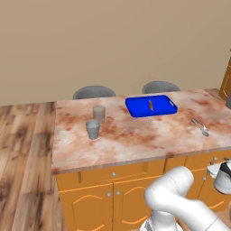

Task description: Take the tongs from the drawer on the right and place them on the dining counter next to the tray containing the kebab skewer.

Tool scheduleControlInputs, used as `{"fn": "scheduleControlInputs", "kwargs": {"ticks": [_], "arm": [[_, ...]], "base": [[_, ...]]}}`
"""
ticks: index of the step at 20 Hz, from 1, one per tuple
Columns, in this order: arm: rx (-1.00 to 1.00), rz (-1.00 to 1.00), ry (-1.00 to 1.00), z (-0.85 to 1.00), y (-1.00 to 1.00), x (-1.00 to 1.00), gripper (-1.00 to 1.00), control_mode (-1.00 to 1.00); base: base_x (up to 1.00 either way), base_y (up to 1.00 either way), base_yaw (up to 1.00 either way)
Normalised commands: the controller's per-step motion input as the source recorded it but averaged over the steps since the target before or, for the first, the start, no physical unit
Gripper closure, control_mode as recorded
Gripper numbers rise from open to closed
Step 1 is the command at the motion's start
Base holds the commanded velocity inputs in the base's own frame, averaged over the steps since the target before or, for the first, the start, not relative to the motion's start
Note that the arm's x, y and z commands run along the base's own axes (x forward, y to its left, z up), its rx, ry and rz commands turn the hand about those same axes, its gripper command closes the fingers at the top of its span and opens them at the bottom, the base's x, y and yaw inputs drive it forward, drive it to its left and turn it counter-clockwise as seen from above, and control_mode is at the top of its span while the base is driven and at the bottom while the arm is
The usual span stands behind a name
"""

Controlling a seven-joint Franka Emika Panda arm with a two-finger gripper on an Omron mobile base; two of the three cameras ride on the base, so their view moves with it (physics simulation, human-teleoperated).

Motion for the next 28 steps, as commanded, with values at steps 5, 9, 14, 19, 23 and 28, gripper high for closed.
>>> {"fn": "scheduleControlInputs", "kwargs": {"ticks": [5, 9, 14, 19, 23, 28], "arm": [[0.0, 0.0, 0.0, -0.13, -0.06, 0.23, -1.0, -1.0], [0.0, 0.0, 0.0, -0.14, -0.09, 0.16, -1.0, -1.0], [0.0, 0.0, 0.0, -0.25, -0.16, 0.04, -1.0, -1.0], [0.0, 0.0, 0.0, -0.25, -0.15, 0.0, -1.0, -1.0], [0.0, 0.0, 0.0, -0.19, -0.04, 0.05, -1.0, -1.0], [0.0, 0.0, 0.0, -0.24, 0.0, 0.04, -1.0, -1.0]], "base": [[0.0, 0.0, 0.0], [0.0, 0.0, 0.0], [0.0, 0.0, 0.0], [0.0, 0.0, 0.0], [0.0, 0.0, 0.0], [0.0, 0.0, 0.0]]}}
